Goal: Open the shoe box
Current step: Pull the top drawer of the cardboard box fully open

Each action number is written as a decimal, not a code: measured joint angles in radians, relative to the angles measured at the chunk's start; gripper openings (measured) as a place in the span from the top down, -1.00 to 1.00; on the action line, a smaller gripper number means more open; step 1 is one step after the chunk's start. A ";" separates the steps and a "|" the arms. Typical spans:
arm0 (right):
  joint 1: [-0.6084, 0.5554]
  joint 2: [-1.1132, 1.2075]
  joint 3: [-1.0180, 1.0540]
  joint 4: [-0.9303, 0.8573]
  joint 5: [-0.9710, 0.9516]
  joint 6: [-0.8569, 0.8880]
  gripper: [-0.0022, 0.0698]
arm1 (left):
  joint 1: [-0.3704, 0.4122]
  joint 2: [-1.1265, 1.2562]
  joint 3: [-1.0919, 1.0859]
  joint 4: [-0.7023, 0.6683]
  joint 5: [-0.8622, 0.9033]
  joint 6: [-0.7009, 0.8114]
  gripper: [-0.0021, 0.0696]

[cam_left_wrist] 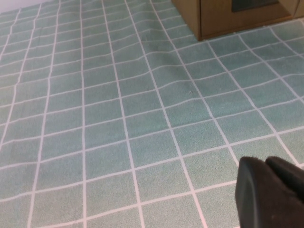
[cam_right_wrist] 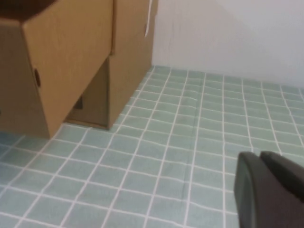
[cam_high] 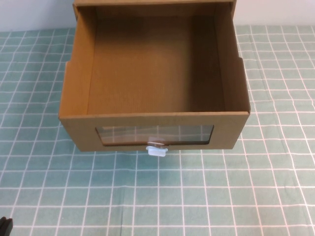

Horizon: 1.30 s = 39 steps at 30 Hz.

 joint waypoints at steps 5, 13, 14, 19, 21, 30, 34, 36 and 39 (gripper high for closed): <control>-0.085 -0.016 0.091 0.068 -0.081 -0.069 0.98 | 0.000 0.000 0.000 0.000 0.000 0.000 0.96; -0.168 -0.034 0.184 0.077 -0.044 0.002 0.98 | 0.000 0.000 0.000 0.000 0.000 0.000 0.96; -0.170 -0.034 0.190 0.079 -0.028 0.026 0.98 | 0.000 0.000 0.000 0.000 0.000 0.000 0.96; -0.173 -0.035 0.192 0.082 0.032 0.154 0.98 | 0.000 0.000 0.000 0.000 0.000 0.000 0.96; -0.173 -0.035 0.192 0.084 0.035 0.165 0.98 | 0.000 0.000 0.000 0.000 0.000 0.000 0.96; -0.173 -0.035 0.192 0.084 0.037 0.176 0.98 | 0.000 0.000 0.000 0.000 0.000 0.000 0.96; -0.173 -0.035 0.192 0.084 0.037 0.176 0.98 | 0.000 0.000 0.000 0.000 0.000 0.000 0.96; -0.173 -0.035 0.192 0.084 0.037 0.176 0.98 | 0.000 0.000 0.000 0.000 0.000 0.000 0.96; -0.173 -0.035 0.192 0.084 0.037 0.176 0.98 | 0.000 0.000 0.000 0.000 0.000 0.000 0.96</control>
